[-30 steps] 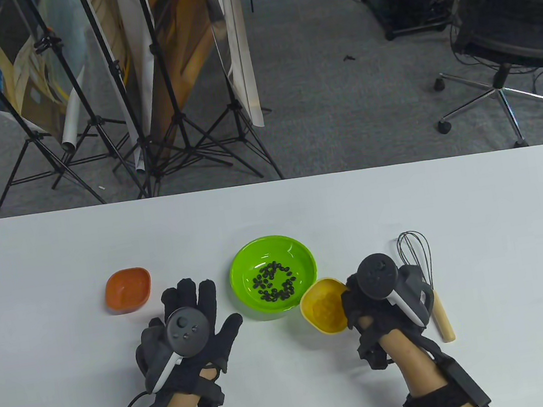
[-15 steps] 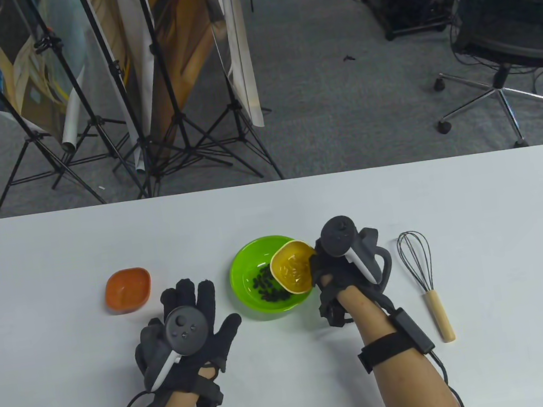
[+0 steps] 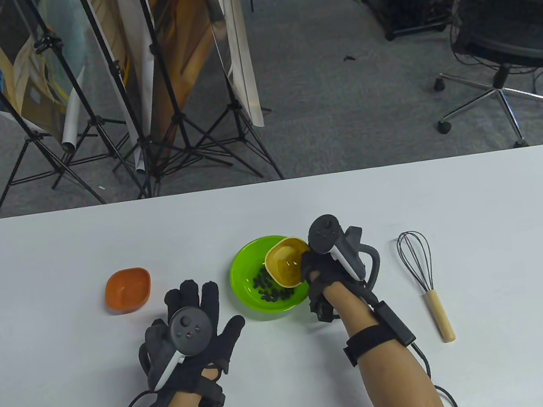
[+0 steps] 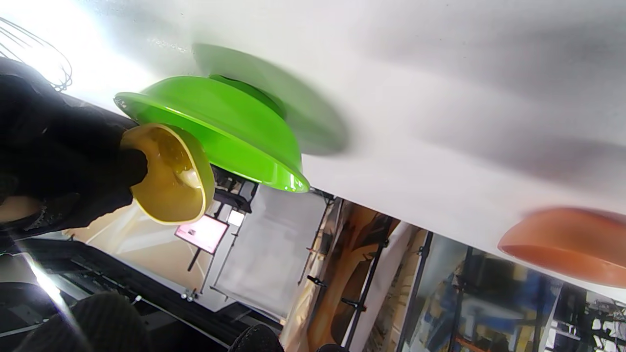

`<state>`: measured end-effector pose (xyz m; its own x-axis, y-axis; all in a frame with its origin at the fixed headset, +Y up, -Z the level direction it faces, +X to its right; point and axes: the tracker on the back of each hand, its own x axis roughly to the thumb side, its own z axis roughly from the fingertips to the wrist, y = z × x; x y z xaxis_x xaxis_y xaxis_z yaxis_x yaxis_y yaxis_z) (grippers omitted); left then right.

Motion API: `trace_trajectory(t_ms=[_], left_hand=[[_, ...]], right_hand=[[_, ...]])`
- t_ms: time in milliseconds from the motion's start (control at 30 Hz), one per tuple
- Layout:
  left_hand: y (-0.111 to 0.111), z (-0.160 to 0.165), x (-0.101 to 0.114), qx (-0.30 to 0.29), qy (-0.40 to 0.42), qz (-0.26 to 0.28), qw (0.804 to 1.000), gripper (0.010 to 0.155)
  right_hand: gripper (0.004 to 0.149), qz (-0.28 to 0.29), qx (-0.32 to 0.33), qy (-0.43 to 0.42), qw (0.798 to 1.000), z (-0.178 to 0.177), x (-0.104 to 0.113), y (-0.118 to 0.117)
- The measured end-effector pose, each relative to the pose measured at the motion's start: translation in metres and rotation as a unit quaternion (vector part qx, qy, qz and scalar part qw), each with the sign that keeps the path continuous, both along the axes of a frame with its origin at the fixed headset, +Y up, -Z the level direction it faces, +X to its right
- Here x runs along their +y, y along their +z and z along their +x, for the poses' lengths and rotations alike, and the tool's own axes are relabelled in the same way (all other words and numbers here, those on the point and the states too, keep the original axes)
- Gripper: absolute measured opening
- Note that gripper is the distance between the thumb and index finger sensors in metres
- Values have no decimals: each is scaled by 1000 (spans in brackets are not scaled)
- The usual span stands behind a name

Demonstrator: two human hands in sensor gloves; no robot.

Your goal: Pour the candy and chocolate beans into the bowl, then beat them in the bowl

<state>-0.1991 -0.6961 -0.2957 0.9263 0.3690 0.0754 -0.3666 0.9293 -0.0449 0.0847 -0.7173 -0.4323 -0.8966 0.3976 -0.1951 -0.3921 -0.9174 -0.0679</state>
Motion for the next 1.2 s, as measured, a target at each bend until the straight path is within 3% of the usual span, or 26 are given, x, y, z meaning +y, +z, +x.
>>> trace_trajectory(t_ms=[233,933,1200], left_hand=[[0,0,0,0,2,0,1000,86],[-1,1,-3,-5,-4,-6,1000,86],[-1,2,-3,-6,-4,-7,1000,87]], right_hand=[[40,30,-7,45,999,-11,0,0],[38,85,-20,1,996,-3,-6,5],[41,112,-4,0,994,19,19,26]])
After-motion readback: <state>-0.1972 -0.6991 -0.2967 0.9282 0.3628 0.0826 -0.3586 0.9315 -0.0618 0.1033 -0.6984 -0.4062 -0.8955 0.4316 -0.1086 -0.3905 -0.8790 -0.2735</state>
